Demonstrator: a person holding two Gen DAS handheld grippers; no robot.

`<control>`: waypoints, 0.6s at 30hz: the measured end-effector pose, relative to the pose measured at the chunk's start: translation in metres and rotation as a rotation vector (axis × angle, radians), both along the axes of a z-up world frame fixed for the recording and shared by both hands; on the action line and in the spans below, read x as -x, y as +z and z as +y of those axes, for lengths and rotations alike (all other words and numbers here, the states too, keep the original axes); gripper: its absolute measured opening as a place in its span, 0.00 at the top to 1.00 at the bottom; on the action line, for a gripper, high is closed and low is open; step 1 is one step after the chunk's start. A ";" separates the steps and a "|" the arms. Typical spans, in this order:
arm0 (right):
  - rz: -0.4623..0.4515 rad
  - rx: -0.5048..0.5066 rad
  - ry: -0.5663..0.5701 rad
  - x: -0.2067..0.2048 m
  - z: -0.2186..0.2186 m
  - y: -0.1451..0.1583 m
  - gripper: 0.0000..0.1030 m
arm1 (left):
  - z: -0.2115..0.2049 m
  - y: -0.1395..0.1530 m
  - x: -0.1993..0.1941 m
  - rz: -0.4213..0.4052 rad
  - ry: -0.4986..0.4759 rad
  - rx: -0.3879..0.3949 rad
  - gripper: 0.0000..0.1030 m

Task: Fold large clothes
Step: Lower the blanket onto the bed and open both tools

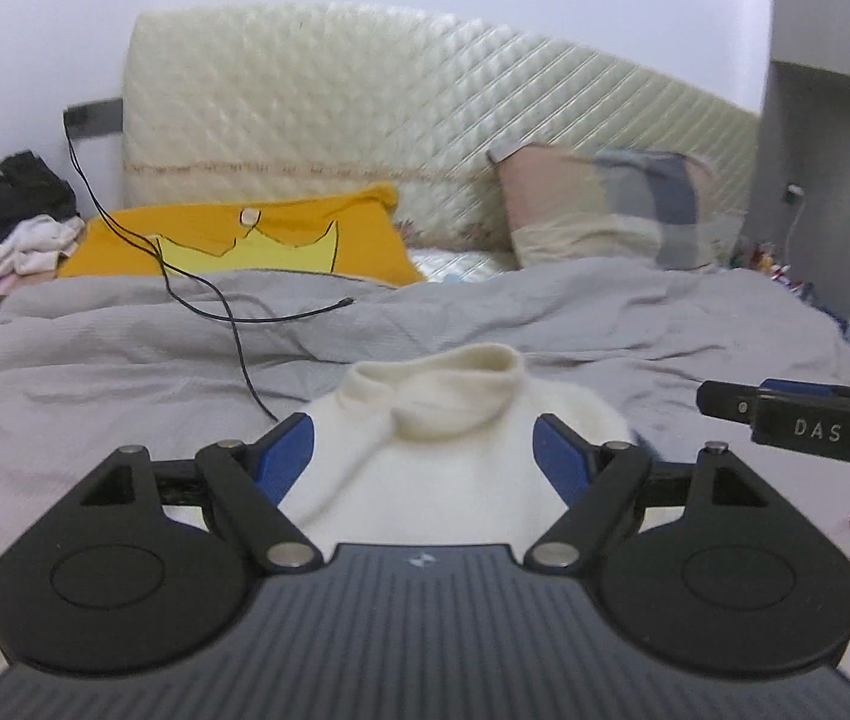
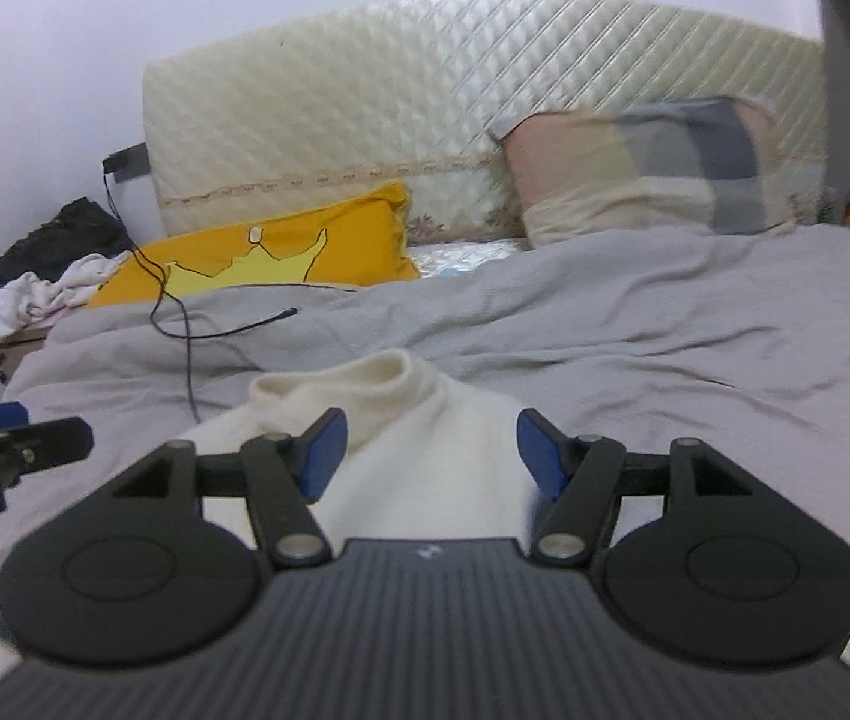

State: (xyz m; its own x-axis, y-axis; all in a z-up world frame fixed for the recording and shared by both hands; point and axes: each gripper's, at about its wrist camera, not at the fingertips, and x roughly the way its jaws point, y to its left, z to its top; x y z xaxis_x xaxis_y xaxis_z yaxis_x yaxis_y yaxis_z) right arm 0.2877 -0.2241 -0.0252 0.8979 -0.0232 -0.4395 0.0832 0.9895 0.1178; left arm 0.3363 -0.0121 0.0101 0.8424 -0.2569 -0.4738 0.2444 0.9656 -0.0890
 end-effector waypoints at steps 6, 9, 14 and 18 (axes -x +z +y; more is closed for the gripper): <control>0.008 -0.040 -0.028 0.106 -0.014 0.007 0.37 | -0.005 0.008 0.116 -0.007 -0.018 0.032 0.19; 0.034 -0.067 -0.057 0.145 -0.026 0.004 0.37 | -0.012 0.005 0.162 -0.005 -0.032 0.043 0.19; 0.113 -0.094 -0.124 0.179 -0.047 -0.014 0.37 | -0.026 -0.010 0.214 0.020 -0.051 0.048 0.19; 0.197 -0.130 -0.177 0.185 -0.060 -0.040 0.37 | -0.034 -0.028 0.225 0.057 -0.057 0.055 0.19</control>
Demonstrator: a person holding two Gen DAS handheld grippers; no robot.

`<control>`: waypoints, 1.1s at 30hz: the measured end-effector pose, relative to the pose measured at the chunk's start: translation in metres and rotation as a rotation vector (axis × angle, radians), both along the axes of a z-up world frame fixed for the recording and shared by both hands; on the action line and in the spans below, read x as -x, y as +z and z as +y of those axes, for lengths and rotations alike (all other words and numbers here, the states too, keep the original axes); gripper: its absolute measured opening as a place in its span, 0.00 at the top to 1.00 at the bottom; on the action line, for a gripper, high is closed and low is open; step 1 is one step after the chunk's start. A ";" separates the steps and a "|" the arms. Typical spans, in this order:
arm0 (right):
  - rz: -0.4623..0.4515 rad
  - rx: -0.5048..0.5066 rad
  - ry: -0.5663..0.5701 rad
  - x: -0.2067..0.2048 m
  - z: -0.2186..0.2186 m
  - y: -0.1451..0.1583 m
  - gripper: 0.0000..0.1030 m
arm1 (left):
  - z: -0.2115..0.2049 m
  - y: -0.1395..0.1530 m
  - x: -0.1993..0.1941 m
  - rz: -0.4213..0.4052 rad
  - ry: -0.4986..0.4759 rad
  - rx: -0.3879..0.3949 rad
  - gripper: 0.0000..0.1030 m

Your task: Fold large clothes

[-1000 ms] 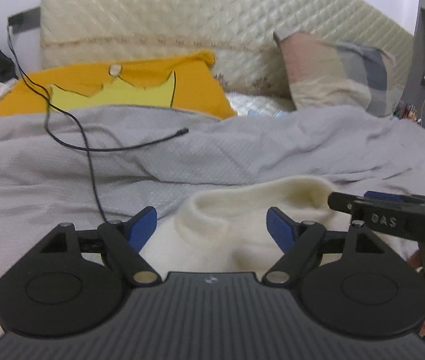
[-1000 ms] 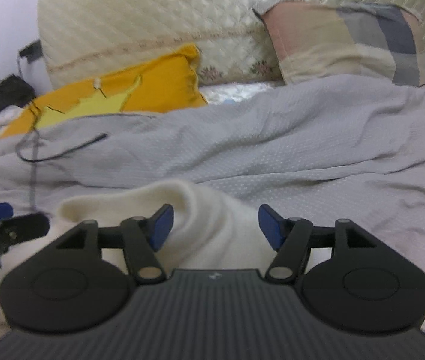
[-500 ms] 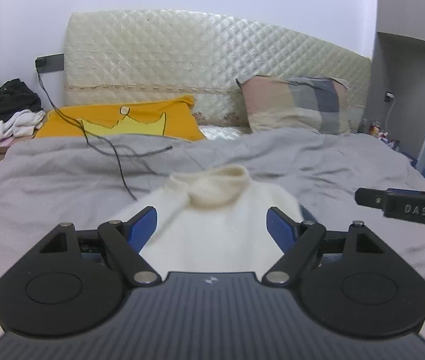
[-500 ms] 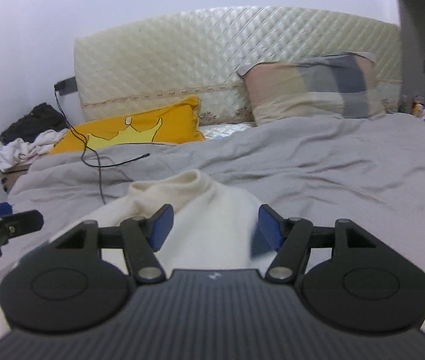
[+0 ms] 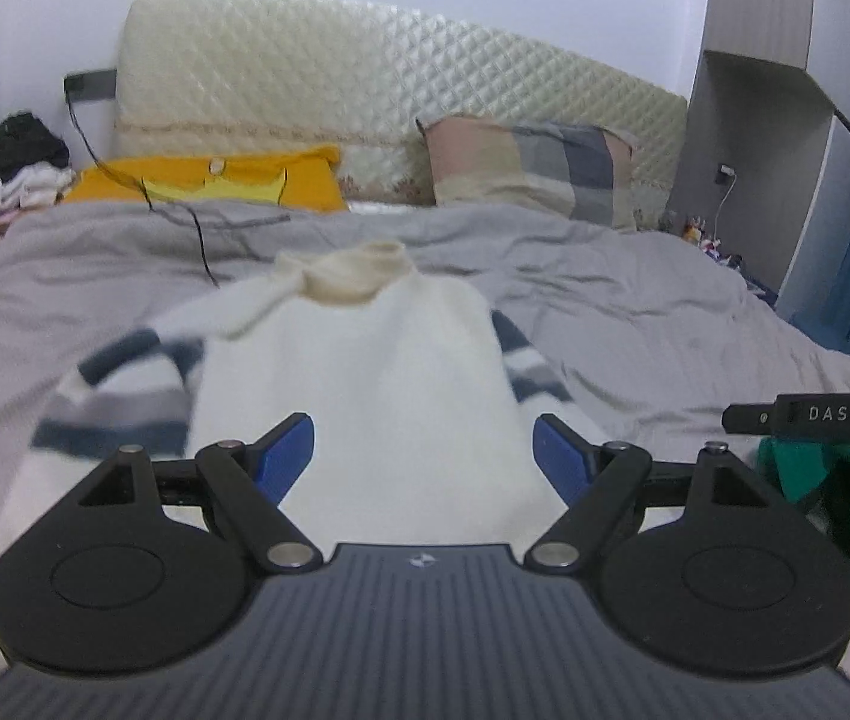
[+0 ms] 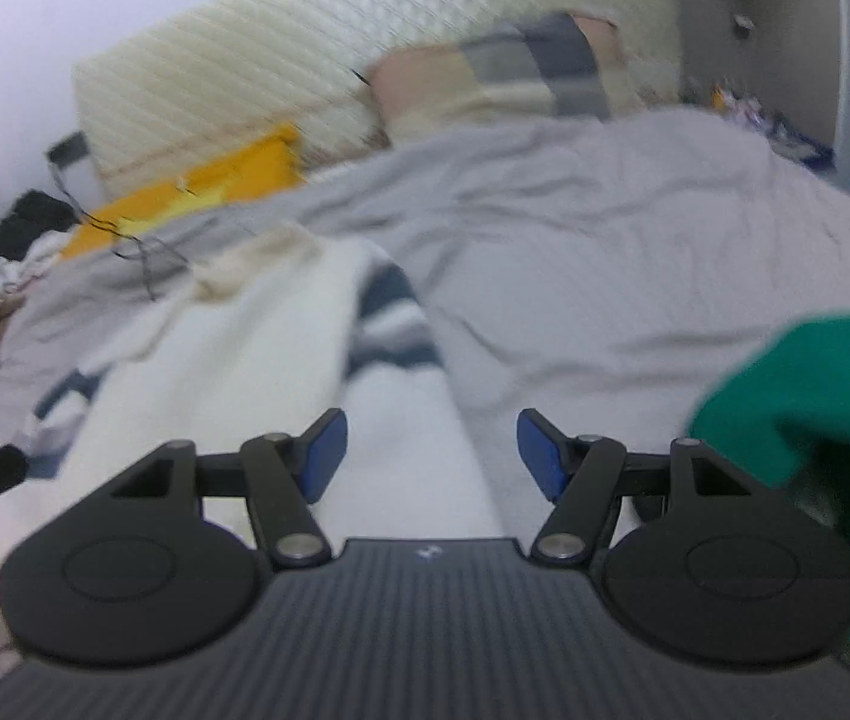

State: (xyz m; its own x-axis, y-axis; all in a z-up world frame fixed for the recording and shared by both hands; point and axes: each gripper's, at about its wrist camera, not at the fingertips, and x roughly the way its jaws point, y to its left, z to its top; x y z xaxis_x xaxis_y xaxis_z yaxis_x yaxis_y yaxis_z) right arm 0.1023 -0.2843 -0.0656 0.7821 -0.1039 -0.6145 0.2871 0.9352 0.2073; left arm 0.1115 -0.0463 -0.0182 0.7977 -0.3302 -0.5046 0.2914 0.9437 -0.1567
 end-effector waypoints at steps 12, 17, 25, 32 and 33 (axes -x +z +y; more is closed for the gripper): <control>0.238 -0.159 -0.162 -0.029 -0.022 -0.105 0.37 | 0.001 -0.076 -0.025 0.112 0.036 0.007 0.19; 0.276 -0.122 -0.149 -0.040 -0.012 -0.116 0.32 | 0.007 -0.090 -0.034 0.146 0.064 0.001 0.19; 0.151 -0.364 -0.021 -0.027 -0.017 -0.104 0.32 | 0.006 -0.092 -0.035 0.148 0.068 0.011 0.19; 0.150 -0.346 0.026 -0.032 -0.007 -0.103 0.37 | 0.009 -0.093 -0.033 0.152 0.080 0.023 0.19; 0.180 -0.342 0.019 -0.035 -0.008 -0.107 0.40 | 0.008 -0.093 -0.032 0.152 0.081 0.024 0.19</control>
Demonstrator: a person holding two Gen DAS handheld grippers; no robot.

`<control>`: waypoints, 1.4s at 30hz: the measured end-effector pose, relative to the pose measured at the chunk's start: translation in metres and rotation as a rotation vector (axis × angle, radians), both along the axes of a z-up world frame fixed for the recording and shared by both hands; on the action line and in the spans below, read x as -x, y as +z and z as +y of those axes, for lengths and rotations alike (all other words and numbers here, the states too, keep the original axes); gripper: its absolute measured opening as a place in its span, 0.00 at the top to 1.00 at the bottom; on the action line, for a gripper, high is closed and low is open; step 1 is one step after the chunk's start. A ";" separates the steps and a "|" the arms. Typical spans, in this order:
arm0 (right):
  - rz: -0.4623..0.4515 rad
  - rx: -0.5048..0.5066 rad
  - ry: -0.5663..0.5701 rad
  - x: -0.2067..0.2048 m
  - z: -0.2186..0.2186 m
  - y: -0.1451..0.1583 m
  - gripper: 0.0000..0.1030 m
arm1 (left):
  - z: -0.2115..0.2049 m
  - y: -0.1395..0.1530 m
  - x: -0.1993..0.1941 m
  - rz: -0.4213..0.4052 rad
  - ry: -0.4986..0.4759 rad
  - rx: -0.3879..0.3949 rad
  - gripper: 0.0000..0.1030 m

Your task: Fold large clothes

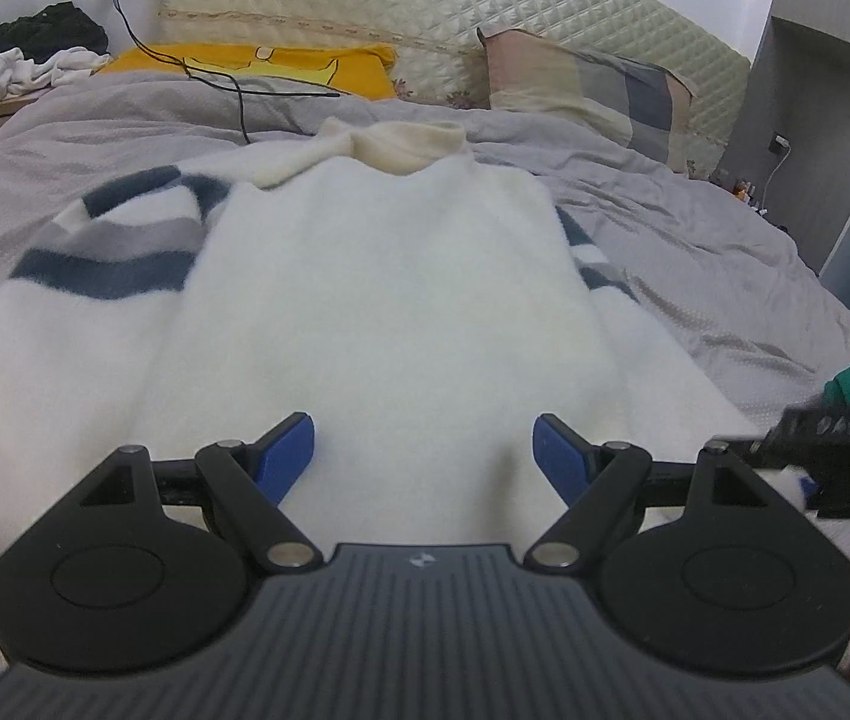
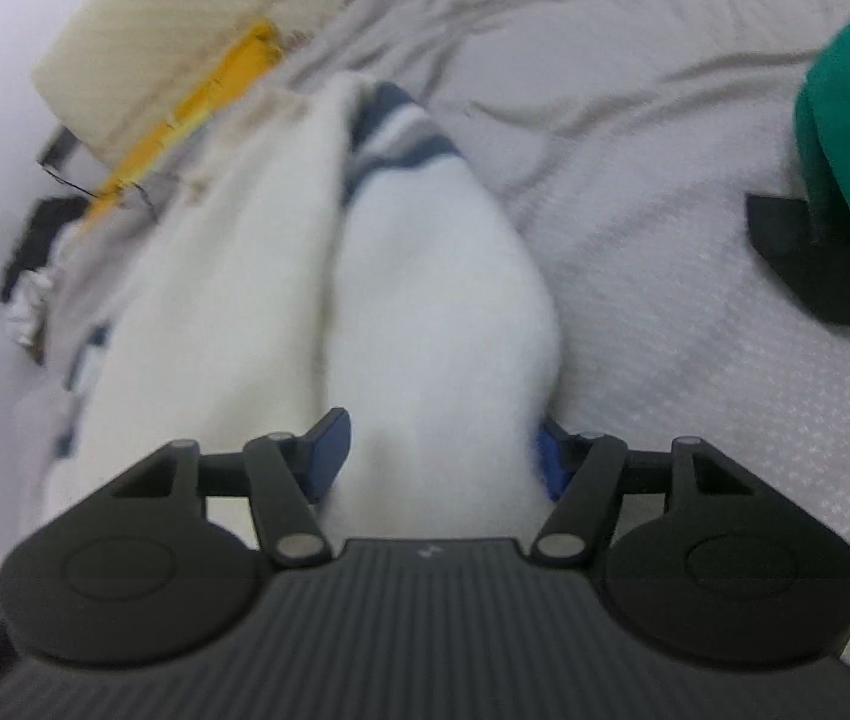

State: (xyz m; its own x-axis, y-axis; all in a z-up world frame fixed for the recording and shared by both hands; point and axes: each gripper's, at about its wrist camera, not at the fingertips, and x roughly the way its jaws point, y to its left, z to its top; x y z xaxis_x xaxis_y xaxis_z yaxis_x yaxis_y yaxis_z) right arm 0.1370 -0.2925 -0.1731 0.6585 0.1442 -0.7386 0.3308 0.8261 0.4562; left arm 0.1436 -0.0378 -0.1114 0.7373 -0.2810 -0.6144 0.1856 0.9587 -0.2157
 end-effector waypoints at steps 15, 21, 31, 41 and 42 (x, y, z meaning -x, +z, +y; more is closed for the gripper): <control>-0.090 0.212 -0.057 0.022 0.006 0.040 0.84 | 0.007 -0.001 0.002 0.002 0.041 0.011 0.19; -0.203 0.453 -0.104 0.017 -0.028 0.117 0.85 | 0.015 0.002 0.002 0.012 0.055 0.064 0.19; -0.261 0.789 -0.250 -0.070 -0.136 0.210 0.85 | 0.030 0.006 -0.016 0.014 0.071 0.185 0.19; -0.151 0.995 -0.458 -0.201 -0.236 0.193 0.85 | 0.025 0.002 -0.050 -0.024 0.010 0.183 0.19; -0.135 1.017 -0.470 -0.210 -0.246 0.183 0.85 | 0.023 0.000 -0.052 -0.024 0.006 0.177 0.19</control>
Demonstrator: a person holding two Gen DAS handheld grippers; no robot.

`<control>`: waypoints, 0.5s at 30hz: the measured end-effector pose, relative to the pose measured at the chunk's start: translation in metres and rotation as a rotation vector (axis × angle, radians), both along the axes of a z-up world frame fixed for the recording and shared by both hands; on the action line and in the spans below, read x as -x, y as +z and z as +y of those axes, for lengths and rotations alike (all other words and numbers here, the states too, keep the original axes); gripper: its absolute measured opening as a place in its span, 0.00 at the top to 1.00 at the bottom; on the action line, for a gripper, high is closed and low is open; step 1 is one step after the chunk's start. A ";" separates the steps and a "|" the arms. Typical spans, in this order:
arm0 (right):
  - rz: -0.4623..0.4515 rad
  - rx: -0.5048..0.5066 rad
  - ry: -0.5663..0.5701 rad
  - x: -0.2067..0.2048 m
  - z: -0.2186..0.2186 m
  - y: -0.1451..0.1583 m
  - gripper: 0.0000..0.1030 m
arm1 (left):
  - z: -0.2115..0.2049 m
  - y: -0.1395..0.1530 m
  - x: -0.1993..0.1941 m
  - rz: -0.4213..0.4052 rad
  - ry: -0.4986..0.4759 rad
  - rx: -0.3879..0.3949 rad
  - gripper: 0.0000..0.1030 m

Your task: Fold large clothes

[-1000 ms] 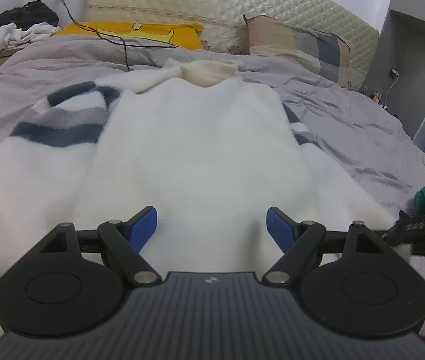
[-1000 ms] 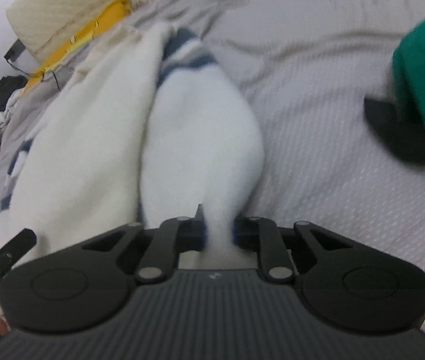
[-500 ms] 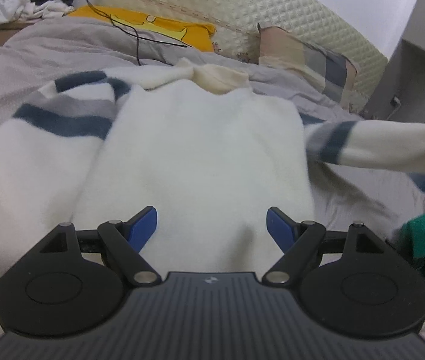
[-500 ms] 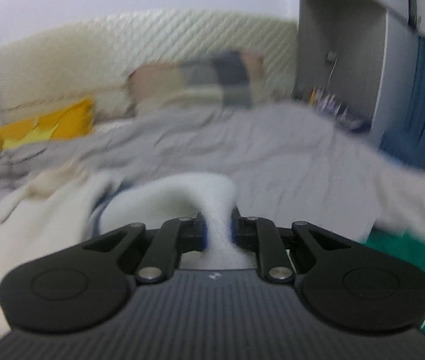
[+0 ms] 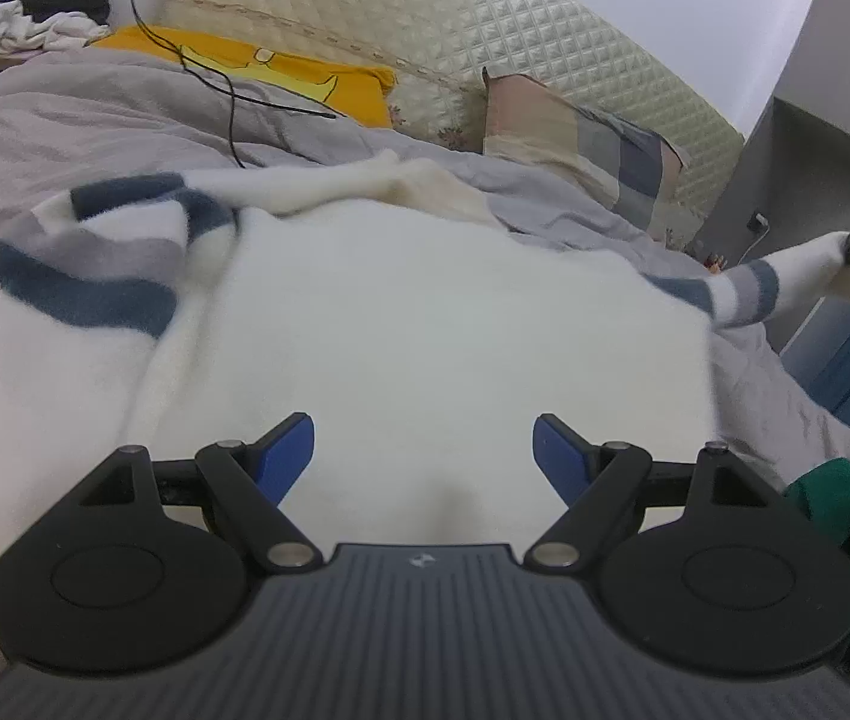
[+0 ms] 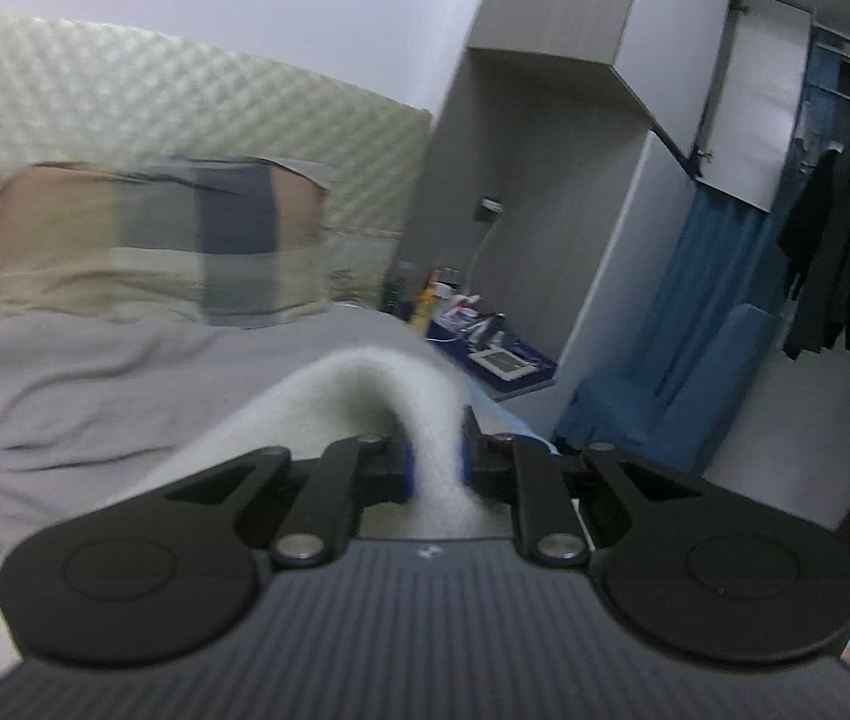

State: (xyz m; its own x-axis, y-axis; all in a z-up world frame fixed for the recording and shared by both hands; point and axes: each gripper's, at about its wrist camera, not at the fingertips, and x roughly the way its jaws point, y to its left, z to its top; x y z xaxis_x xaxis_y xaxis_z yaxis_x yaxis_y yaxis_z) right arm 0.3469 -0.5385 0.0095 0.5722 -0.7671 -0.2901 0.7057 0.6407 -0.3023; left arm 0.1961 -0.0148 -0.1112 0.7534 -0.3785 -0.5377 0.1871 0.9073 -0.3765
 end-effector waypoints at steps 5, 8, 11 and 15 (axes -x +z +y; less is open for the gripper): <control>0.092 -0.054 -0.086 -0.018 -0.048 -0.079 0.85 | -0.008 -0.012 -0.019 0.010 -0.008 -0.072 0.19; 0.136 -0.139 -0.099 -0.018 -0.064 -0.128 0.84 | -0.007 -0.022 -0.029 0.035 -0.027 -0.063 0.19; 0.172 -0.252 -0.119 -0.011 -0.077 -0.170 0.84 | -0.006 -0.032 -0.038 0.079 -0.038 -0.061 0.19; 0.168 -0.374 -0.147 0.006 -0.079 -0.192 0.81 | -0.001 -0.036 -0.039 0.093 -0.041 -0.042 0.19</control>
State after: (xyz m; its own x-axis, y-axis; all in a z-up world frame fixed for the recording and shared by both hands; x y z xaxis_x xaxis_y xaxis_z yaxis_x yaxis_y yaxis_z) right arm 0.3413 -0.6172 -0.1830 0.3863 -0.6612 -0.6431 0.7584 0.6245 -0.1866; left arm 0.2352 -0.0158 -0.1474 0.6839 -0.3836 -0.6206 0.1902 0.9149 -0.3560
